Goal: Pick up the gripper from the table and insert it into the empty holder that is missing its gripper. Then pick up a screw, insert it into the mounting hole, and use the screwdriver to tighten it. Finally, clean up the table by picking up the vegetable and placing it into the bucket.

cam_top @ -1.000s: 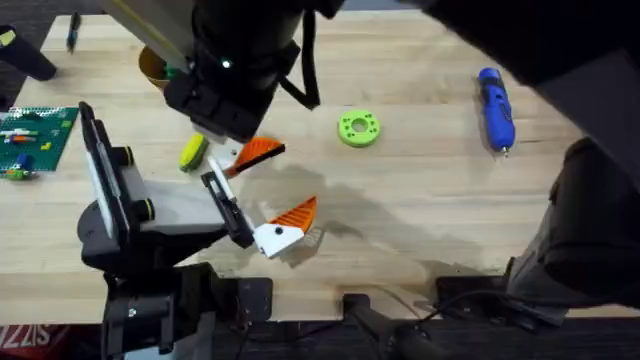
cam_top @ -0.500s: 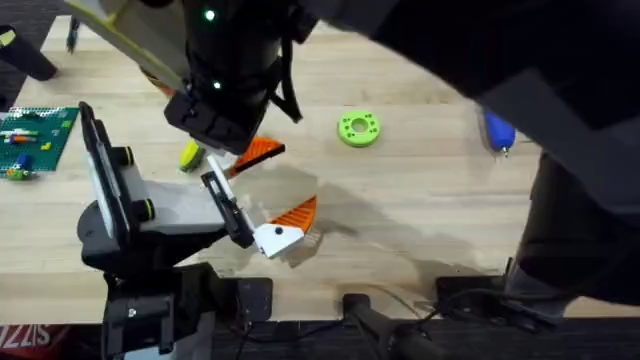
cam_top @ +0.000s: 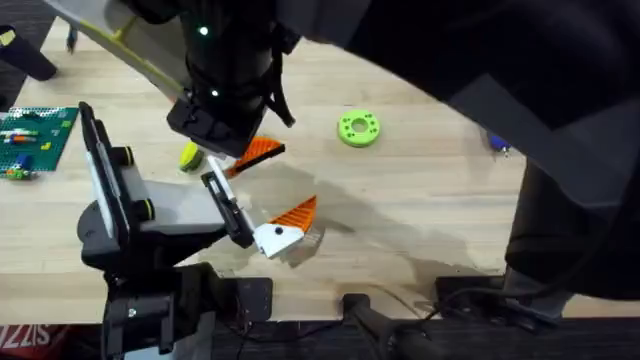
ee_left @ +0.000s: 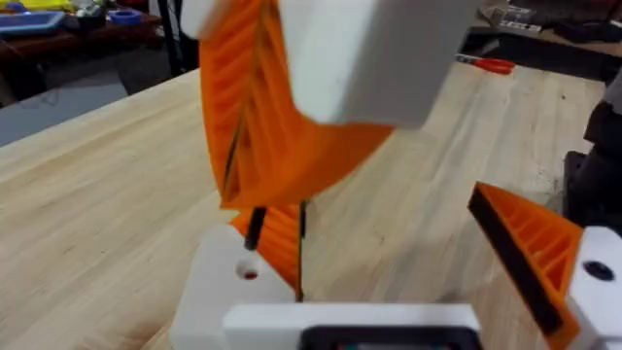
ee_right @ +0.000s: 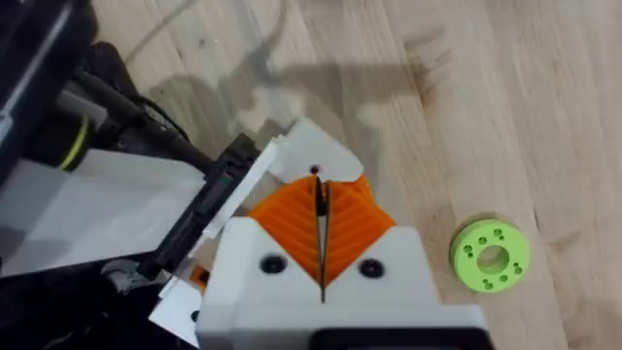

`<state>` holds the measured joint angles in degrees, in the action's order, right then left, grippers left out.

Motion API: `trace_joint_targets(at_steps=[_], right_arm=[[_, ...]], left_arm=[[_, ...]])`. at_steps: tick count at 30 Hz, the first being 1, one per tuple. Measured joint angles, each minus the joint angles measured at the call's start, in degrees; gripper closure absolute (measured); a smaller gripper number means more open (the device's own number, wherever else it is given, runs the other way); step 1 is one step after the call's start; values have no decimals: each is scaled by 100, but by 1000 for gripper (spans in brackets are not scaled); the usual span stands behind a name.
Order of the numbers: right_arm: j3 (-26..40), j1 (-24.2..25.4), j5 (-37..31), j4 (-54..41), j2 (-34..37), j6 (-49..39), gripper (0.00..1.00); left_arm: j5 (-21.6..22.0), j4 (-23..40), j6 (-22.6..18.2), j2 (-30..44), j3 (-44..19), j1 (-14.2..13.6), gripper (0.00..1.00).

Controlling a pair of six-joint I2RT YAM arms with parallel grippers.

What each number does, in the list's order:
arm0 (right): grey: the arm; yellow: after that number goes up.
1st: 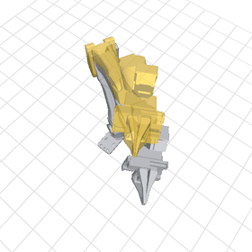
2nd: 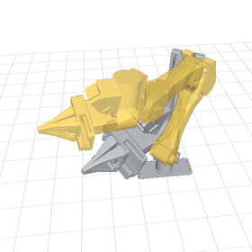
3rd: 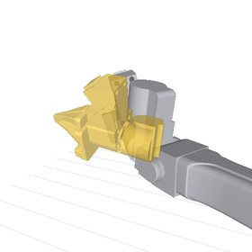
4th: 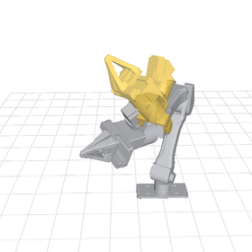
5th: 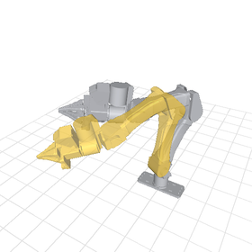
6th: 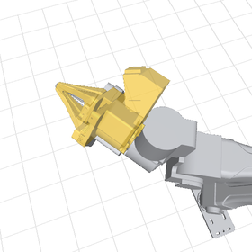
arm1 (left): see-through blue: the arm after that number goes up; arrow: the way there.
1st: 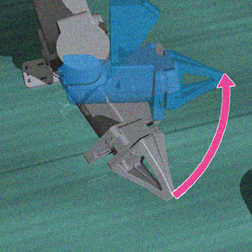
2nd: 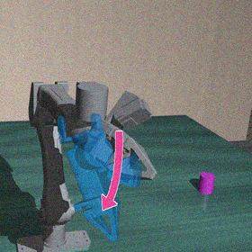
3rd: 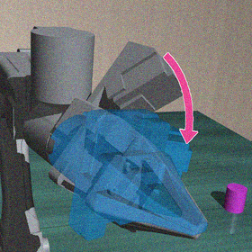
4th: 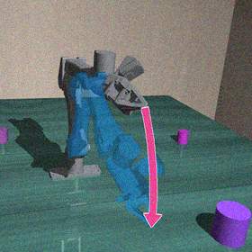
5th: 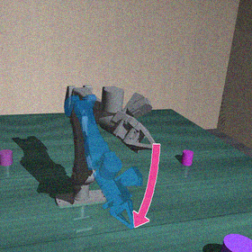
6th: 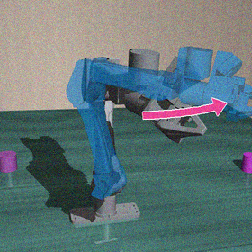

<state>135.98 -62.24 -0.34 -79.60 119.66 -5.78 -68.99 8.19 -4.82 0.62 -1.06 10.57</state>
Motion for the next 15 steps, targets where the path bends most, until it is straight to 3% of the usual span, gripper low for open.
trace_joint_targets(at_steps=[15], right_arm=[[2,0,0,3,58,-2,995]], left_arm=[[2,0,0,0,0,0,15]])
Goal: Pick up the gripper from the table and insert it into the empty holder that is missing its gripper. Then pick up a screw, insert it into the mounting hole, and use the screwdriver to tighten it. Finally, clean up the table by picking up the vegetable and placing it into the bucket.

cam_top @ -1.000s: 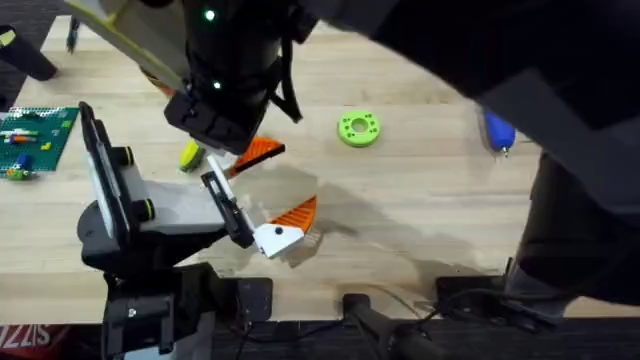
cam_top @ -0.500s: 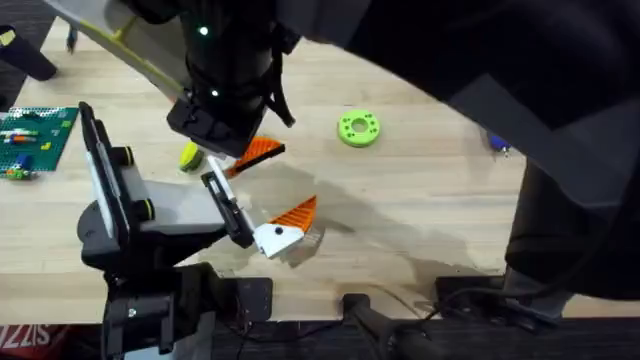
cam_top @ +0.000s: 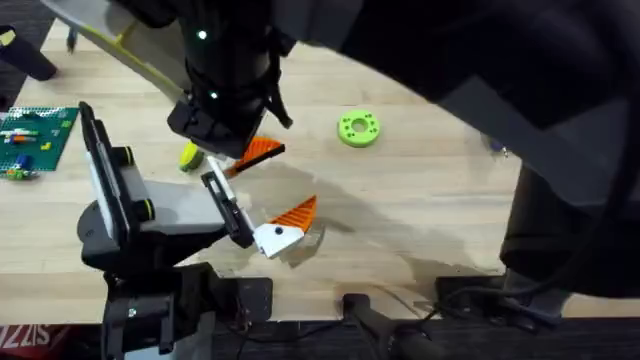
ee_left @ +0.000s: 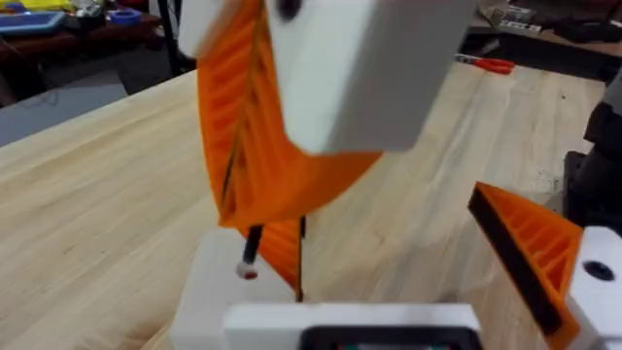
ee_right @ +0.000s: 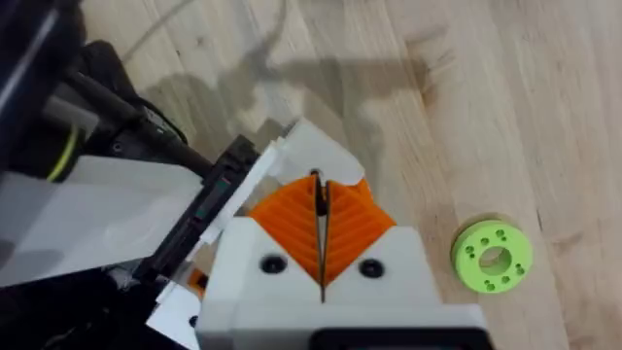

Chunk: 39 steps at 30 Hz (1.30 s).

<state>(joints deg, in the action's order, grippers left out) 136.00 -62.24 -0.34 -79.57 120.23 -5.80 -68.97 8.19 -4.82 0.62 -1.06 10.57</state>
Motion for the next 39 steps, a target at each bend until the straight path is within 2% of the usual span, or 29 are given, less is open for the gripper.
trace_joint_targets(at_steps=[39], right_arm=[[24,0,37,88,178,11,995]], left_arm=[[24,-4,29,6,2,0,15]])
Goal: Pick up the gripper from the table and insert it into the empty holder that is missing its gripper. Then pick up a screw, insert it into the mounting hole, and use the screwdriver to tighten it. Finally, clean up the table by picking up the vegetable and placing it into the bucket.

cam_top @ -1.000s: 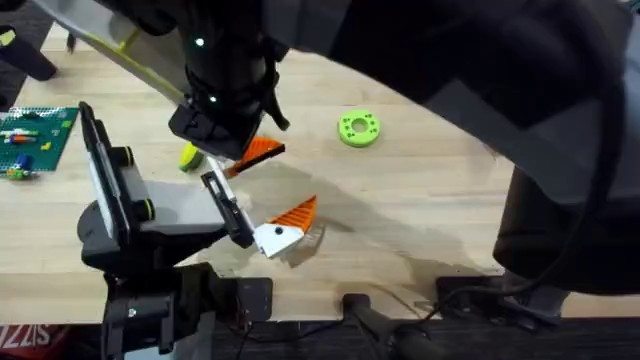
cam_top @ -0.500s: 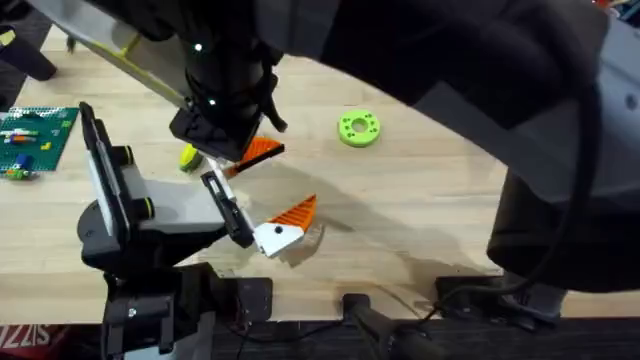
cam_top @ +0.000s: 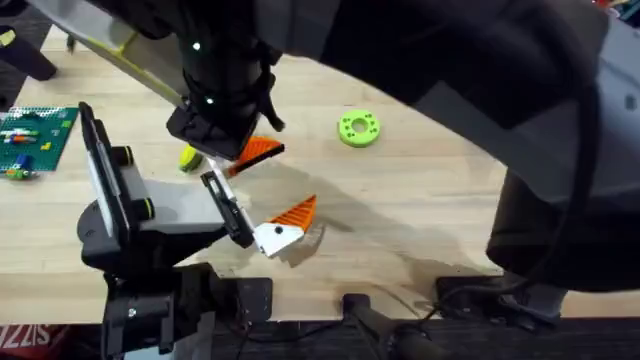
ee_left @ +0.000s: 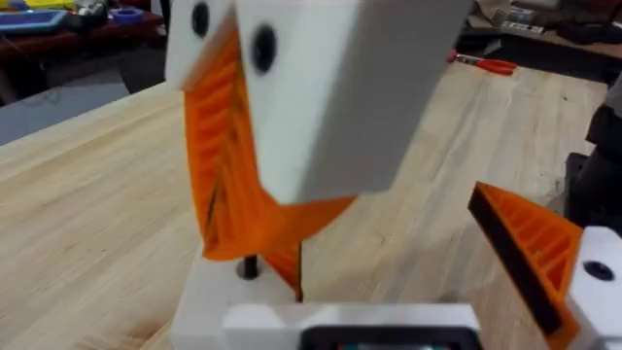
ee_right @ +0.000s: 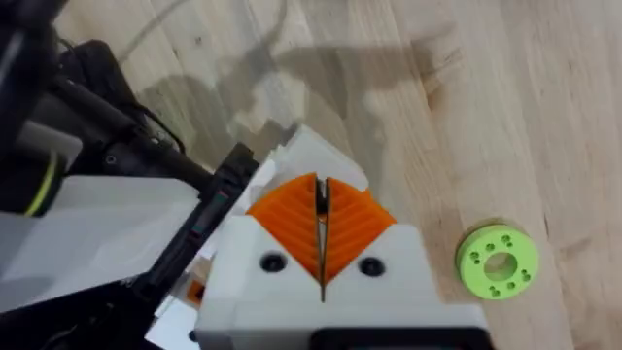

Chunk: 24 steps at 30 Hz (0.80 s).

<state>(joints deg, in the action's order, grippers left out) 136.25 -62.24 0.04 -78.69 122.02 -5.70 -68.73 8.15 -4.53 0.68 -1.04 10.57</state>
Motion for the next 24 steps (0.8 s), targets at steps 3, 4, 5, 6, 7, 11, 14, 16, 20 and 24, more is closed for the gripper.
trace_joint_targets(at_steps=[3,4,5,6,7,11,14,16,20,24], right_arm=[[0,0,104,84,0,13,995],[0,0,140,98,0,13,995],[0,0,161,107,0,14,995],[0,0,180,111,0,16,995],[0,0,194,111,0,15,995],[0,0,212,85,0,16,995],[0,0,188,59,0,16,995],[0,0,168,37,0,16,995],[0,-2,148,26,0,17,995],[0,-2,131,26,11,16,995]], left_arm=[[-3,1,-15,0,0,0,15],[-4,0,-24,-2,0,0,15],[-4,0,-27,-2,0,0,15],[-4,0,-29,-2,0,0,15],[-4,0,-29,-2,0,0,16],[-4,2,-29,-2,0,0,15],[-4,2,-27,-2,0,0,15],[-4,2,-28,-2,0,0,15],[-4,2,-29,0,0,0,15],[-4,2,-27,-2,0,0,15]])
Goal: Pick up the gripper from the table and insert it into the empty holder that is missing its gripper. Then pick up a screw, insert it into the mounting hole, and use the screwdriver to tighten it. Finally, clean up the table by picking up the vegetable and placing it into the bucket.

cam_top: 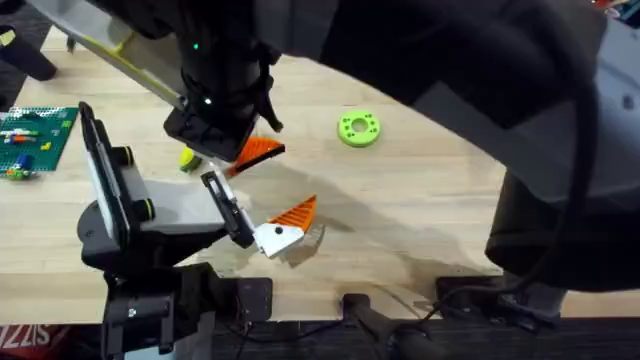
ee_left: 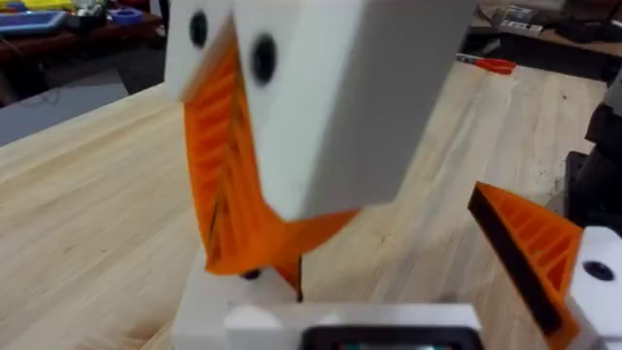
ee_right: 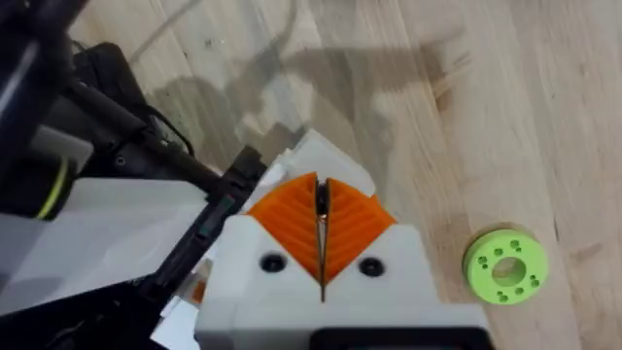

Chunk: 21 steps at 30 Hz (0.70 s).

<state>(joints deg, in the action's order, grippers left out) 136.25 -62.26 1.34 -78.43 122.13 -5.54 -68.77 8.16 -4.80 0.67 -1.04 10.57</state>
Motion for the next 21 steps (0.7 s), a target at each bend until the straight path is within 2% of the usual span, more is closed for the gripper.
trace_joint_targets(at_steps=[15,16,19,21], right_arm=[[37,-63,-258,-68,192,211,995],[37,-63,-262,-70,192,231,972],[42,-61,-337,-87,192,252,808],[43,-36,-421,-87,191,259,666]], left_arm=[[-9,2,85,7,2,-15,15],[-5,2,85,7,2,-15,15],[-4,0,85,7,2,-15,16],[-4,0,86,8,2,-15,16]])
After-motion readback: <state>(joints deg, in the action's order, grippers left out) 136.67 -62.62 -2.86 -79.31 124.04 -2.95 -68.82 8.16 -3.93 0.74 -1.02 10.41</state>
